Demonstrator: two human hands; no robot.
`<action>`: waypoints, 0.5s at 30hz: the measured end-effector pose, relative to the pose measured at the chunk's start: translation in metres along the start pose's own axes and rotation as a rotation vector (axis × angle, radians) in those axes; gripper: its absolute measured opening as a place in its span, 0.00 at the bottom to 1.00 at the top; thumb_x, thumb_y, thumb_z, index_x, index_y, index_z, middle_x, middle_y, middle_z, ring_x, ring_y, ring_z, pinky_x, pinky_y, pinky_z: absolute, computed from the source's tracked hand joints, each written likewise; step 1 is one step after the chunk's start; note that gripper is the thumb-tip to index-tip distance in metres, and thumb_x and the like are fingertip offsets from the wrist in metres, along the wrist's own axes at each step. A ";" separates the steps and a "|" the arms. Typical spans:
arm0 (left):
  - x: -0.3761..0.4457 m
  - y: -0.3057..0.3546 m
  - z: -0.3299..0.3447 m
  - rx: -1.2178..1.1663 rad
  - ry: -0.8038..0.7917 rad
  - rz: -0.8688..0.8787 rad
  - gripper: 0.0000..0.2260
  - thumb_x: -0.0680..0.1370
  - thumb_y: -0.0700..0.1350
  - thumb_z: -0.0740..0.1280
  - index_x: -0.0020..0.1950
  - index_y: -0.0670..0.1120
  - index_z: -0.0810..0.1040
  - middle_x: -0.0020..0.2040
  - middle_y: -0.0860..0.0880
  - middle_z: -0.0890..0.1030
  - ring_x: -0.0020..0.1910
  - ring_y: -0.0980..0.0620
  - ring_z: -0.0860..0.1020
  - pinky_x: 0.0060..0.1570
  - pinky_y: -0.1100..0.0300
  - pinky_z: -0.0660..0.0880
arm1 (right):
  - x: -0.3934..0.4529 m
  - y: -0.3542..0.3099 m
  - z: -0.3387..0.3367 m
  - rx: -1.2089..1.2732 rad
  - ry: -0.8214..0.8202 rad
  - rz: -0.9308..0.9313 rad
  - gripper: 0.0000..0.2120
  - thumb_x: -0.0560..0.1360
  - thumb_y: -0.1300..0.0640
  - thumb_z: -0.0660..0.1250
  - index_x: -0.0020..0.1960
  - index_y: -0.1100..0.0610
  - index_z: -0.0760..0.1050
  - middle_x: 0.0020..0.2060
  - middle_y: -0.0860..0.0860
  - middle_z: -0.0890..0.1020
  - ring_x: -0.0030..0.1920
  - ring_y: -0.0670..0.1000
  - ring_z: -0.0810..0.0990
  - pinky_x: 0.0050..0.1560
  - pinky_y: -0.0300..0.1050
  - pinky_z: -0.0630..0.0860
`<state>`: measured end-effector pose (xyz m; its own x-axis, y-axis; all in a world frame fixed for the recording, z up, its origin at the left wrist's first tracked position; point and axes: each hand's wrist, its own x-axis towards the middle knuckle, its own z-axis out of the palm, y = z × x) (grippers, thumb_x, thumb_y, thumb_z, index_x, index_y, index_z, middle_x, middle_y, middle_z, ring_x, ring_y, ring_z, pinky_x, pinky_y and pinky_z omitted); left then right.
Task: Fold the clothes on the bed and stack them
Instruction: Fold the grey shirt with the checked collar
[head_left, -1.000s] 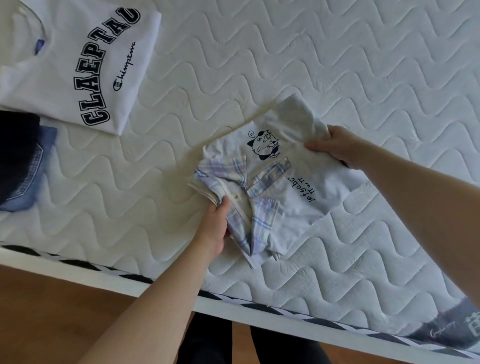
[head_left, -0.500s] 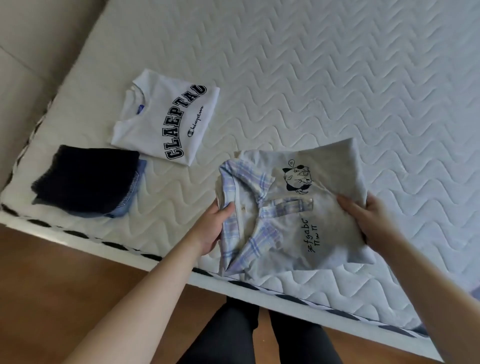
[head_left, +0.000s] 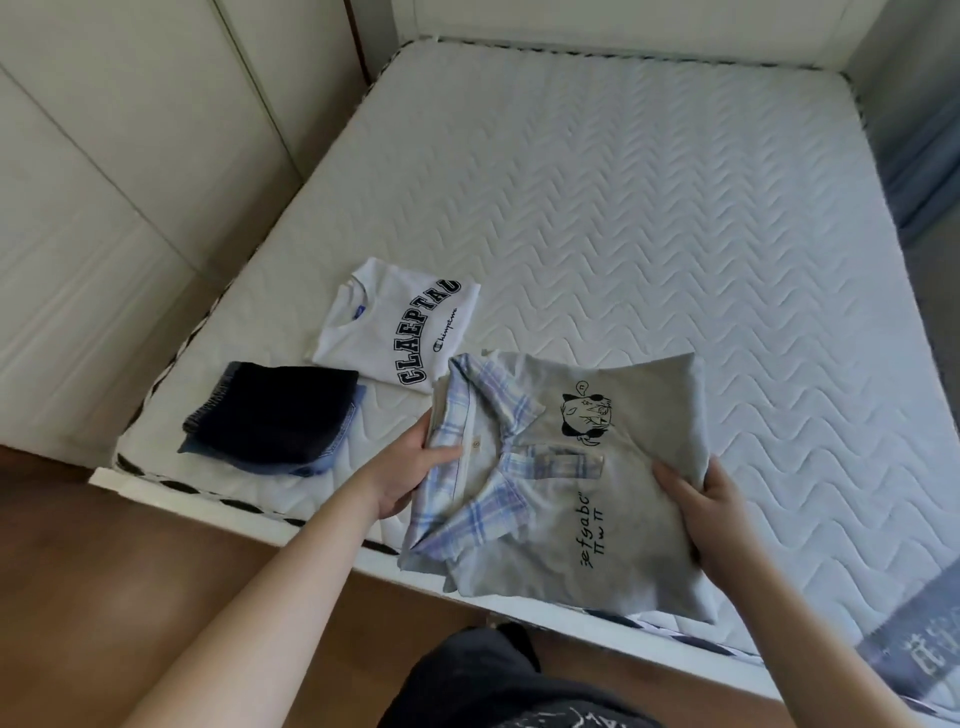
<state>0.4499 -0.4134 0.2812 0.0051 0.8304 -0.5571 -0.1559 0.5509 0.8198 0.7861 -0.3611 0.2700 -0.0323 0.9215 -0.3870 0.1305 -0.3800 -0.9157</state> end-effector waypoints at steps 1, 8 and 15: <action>-0.009 0.000 -0.001 0.008 -0.006 0.017 0.22 0.78 0.35 0.66 0.64 0.59 0.72 0.56 0.52 0.84 0.54 0.49 0.82 0.44 0.59 0.80 | -0.008 -0.002 0.002 0.012 -0.006 -0.006 0.06 0.76 0.59 0.70 0.52 0.51 0.78 0.46 0.54 0.85 0.47 0.55 0.84 0.46 0.54 0.81; -0.070 -0.019 -0.009 -0.015 0.048 0.052 0.21 0.78 0.34 0.65 0.62 0.59 0.73 0.53 0.51 0.85 0.51 0.49 0.83 0.41 0.59 0.80 | -0.063 -0.008 0.018 0.070 -0.059 -0.024 0.08 0.77 0.59 0.69 0.50 0.47 0.80 0.44 0.49 0.86 0.43 0.50 0.85 0.38 0.46 0.80; -0.106 -0.014 -0.061 -0.083 0.038 0.039 0.22 0.77 0.34 0.65 0.65 0.55 0.72 0.55 0.46 0.84 0.53 0.43 0.83 0.43 0.54 0.80 | -0.104 -0.029 0.063 0.119 -0.109 -0.076 0.09 0.77 0.63 0.68 0.53 0.52 0.78 0.41 0.49 0.86 0.39 0.48 0.85 0.31 0.37 0.78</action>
<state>0.3916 -0.5140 0.3212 -0.0396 0.8464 -0.5310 -0.2366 0.5084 0.8280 0.7237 -0.4514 0.3299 -0.1453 0.9364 -0.3195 0.0053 -0.3222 -0.9466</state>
